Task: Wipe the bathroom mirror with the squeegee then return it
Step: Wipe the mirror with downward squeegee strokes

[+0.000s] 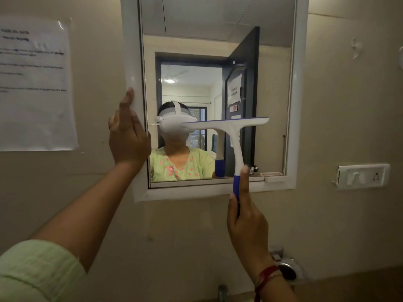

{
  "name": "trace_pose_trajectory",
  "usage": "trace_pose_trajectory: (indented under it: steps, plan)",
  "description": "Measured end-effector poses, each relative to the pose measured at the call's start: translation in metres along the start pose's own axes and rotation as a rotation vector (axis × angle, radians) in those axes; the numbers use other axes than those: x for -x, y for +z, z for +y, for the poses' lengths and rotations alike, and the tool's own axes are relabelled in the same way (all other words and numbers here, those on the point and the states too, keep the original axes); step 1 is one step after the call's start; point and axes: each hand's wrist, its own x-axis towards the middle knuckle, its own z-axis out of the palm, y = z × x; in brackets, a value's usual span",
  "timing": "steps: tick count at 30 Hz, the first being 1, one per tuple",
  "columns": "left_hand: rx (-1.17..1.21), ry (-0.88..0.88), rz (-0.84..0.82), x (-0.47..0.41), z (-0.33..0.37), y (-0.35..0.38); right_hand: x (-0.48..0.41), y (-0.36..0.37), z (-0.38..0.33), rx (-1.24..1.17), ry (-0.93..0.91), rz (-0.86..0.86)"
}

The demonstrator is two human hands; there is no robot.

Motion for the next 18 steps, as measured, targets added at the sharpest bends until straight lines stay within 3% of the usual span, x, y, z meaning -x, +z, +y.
trace_pose_trajectory:
  steps: [18]
  plan:
    - [0.01,0.047,-0.007,-0.001,0.006,-0.004,0.05,-0.004,-0.008,-0.02,0.092,-0.06]
